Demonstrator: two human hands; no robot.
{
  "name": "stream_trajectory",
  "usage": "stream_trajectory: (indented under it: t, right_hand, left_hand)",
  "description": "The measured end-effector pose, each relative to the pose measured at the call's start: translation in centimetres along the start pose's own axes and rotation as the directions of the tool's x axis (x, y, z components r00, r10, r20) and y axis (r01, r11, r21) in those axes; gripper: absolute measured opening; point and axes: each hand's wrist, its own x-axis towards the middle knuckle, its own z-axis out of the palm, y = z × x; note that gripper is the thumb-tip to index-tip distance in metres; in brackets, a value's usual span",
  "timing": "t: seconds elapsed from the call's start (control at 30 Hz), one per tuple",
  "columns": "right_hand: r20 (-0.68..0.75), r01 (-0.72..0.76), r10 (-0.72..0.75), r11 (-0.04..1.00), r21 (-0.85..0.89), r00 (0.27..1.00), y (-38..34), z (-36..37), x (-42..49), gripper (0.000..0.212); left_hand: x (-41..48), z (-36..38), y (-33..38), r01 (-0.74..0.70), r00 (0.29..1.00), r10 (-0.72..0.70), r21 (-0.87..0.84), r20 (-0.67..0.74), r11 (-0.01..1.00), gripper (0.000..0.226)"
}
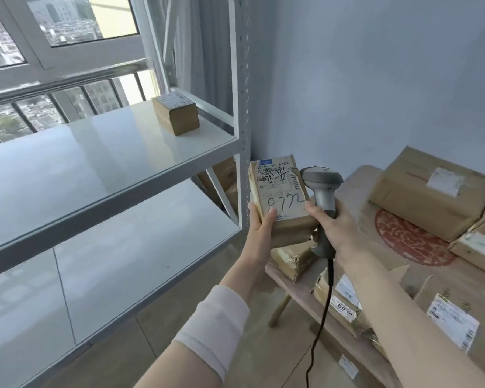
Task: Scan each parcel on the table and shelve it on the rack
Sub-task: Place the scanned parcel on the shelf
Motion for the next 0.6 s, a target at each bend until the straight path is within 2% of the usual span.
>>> stream_trajectory:
  t: [0.1, 0.33, 0.5, 0.6]
  right_hand:
    - [-0.094, 0.026, -0.029, 0.999, -0.030, 0.995, -0.7, -0.5, 0.9, 0.018]
    - [-0.200, 0.018, -0.028, 0.999, -0.051, 0.979, -2.4, -1.0, 1.9, 0.035]
    - [-0.258, 0.009, -0.013, 1.000, -0.018, 0.966, -3.5, -2.2, 1.9, 0.018]
    - [-0.264, 0.029, -0.038, 0.999, -0.037, 0.964, -5.1, -2.5, 2.0, 0.022]
  left_hand:
    - [1.8, 0.3, 0.5, 0.021, 0.994, -0.025, 0.035, 0.106, 0.999, 0.066]
    - [4.9, 1.2, 1.9, 0.039, 0.960, -0.050, 0.045, 0.277, 0.998, 0.070]
    - [5.6, 2.3, 2.7, 0.027, 0.929, -0.042, 0.045, 0.367, 0.999, 0.071]
    - [5.7, 2.8, 4.0, 0.034, 0.919, -0.042, 0.026, 0.393, 0.999, 0.073]
